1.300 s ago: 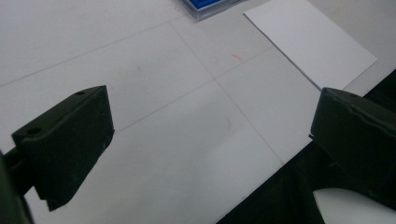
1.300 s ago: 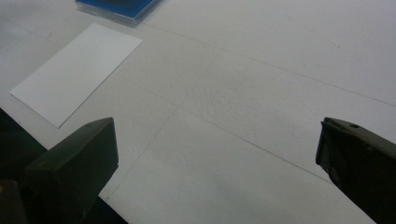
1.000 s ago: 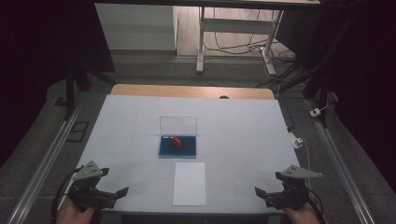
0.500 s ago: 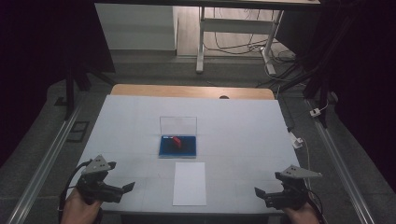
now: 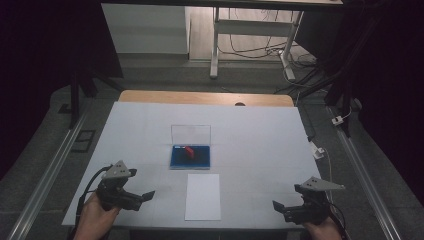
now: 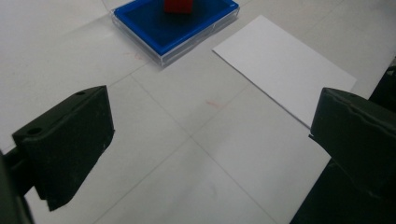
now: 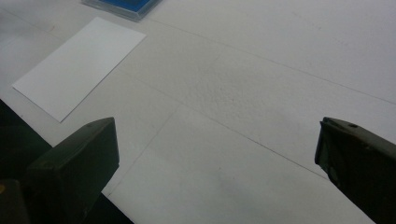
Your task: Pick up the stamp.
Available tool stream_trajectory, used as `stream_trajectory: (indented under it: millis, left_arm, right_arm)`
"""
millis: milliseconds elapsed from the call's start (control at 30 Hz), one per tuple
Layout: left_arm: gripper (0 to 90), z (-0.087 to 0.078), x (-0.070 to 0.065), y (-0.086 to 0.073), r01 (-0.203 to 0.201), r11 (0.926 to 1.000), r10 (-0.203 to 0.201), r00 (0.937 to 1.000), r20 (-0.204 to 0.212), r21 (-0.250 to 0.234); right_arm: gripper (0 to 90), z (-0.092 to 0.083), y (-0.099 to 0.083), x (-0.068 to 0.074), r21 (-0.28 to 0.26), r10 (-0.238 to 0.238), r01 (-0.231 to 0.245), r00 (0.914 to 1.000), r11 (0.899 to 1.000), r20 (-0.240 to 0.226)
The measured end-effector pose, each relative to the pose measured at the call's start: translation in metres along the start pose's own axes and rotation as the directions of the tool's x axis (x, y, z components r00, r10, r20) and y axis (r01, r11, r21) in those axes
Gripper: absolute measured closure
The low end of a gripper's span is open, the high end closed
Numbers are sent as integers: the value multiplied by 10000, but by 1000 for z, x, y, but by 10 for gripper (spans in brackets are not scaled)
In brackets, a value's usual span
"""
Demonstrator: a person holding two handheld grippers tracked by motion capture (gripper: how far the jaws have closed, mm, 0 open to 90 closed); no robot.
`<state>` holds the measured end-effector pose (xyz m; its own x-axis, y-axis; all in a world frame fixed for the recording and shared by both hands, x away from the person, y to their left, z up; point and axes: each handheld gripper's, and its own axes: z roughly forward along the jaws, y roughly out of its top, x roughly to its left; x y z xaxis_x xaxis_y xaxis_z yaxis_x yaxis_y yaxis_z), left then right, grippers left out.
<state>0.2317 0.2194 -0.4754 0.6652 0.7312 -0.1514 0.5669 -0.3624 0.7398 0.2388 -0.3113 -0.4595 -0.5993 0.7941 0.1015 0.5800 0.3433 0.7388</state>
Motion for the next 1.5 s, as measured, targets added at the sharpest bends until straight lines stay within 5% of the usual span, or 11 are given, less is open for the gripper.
stream_trajectory:
  millis: [367, 733, 1133, 1500]
  left_arm:
    - [0, 23, 5, 18, -146, 9997, 146, 9999, -26, 174]
    - [0, 43, 7, 39, -805, 9967, 801, 9964, 284, 128]
    - [0, 70, 9, 64, -814, 9967, 811, 9959, 407, 65]
    - [0, 94, 9, 81, -969, 9951, 972, 9951, -168, 186]
  right_arm:
    - [0, 0, 0, 0, 2, 7, -7, 10000, 10000, -13]
    - [0, 0, 0, 0, -17, 22, -22, 10000, 10000, -19]
    - [0, 0, 0, 0, -23, 12, -12, 10000, 10000, -12]
    - [0, 0, 0, -1, -19, 8, -8, 10000, 10000, -35]
